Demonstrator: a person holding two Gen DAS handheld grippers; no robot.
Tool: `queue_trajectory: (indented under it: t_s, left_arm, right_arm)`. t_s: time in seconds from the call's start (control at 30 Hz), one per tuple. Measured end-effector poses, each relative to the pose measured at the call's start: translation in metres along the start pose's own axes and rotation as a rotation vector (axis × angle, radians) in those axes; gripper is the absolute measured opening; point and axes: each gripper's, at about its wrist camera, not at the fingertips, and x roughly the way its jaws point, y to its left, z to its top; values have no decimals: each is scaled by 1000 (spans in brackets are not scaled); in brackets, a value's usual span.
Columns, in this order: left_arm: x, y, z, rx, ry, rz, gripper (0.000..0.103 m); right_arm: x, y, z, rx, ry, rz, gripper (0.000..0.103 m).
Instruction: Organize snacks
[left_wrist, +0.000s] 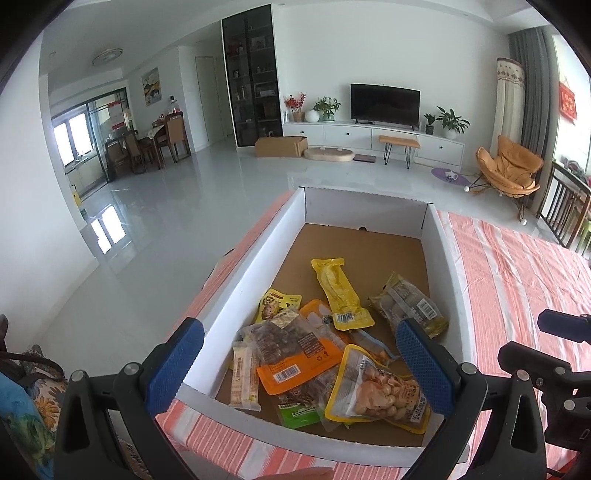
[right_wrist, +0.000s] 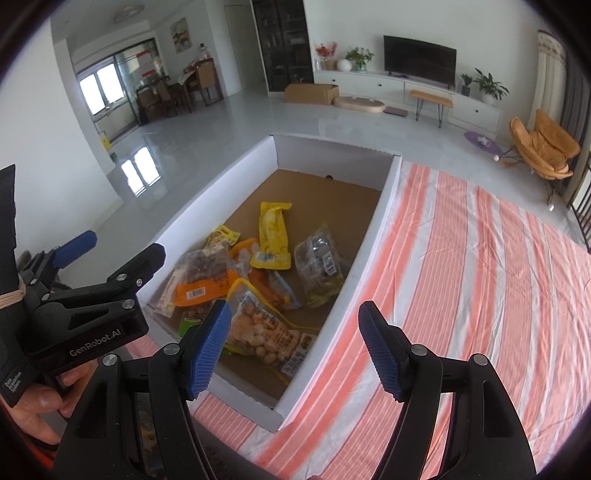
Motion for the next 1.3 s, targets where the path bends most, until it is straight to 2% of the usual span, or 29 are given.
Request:
queue_trajectory:
  t_s: [0.13, 0.27, 0.37, 0.53, 1.3]
  left_arm:
    - [1, 1, 0, -16, 25, -21, 103]
    - [1, 1, 2, -23, 18, 14, 103]
    - [0, 4, 4, -31, 15, -8, 103]
    - [1, 6, 3, -16, -2, 39, 103]
    - [6, 14, 4, -31, 3, 33, 103]
  right_arm:
    - [1, 2, 0, -2, 4, -1, 75]
    - [3, 4, 0, -10, 10, -1, 75]
    - [4, 6, 1, -11, 11, -1, 75]
    - [4, 9, 4, -16, 9, -5, 75]
    - [6, 17, 8, -39, 19, -16, 75]
